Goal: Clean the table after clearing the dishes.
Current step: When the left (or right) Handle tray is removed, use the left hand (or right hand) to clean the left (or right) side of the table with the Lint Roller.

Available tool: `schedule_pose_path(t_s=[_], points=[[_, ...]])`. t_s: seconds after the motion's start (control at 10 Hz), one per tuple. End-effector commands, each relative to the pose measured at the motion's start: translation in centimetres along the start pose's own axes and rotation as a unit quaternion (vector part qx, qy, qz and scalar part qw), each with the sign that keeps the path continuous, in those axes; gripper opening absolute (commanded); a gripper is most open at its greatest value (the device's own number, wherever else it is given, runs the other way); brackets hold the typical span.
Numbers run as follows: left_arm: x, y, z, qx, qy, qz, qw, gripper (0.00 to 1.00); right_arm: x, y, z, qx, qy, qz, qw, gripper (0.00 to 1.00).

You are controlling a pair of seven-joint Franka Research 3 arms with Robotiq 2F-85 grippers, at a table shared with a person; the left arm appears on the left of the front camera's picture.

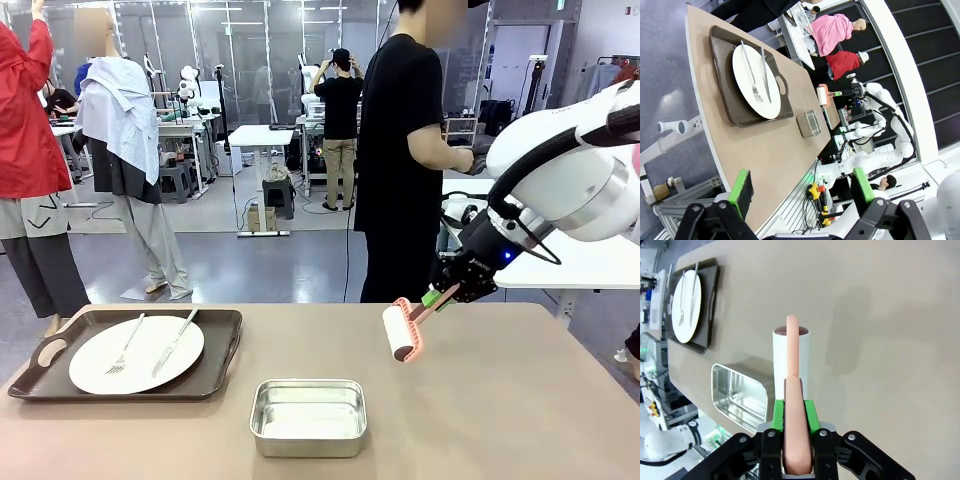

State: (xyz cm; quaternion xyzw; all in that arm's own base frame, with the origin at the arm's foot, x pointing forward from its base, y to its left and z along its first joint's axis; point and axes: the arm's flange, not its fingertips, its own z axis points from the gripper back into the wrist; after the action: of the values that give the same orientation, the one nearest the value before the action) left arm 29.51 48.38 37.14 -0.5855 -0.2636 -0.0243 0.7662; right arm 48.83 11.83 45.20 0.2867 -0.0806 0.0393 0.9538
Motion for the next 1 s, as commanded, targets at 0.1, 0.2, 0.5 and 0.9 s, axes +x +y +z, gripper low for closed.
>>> schedule_pose_path(t_s=[0.1, 0.2, 0.5, 0.9], points=[[-0.5, -0.1, 0.1, 0.009, 0.001, -0.003, 1.0, 1.0, 0.8, -1.7, -2.9, 0.047, -0.003, -0.063, 0.997, 0.2], [-0.5, -0.1, 0.1, 0.009, 0.001, -0.003, 1.0, 1.0, 1.1, -2.3, -4.2, 0.055, 0.011, -0.075, 0.996, 0.2], [-0.5, -0.1, 0.1, 0.009, 0.001, -0.003, 1.0, 1.0, 1.3, -3.9, -6.9, 0.092, 0.036, -0.095, 0.991, 0.2], [-0.5, -0.1, 0.1, 0.009, 0.001, -0.003, 1.0, 1.0, 2.2, -6.5, -9.1, 0.086, 0.049, -0.108, 0.989, 0.2]])
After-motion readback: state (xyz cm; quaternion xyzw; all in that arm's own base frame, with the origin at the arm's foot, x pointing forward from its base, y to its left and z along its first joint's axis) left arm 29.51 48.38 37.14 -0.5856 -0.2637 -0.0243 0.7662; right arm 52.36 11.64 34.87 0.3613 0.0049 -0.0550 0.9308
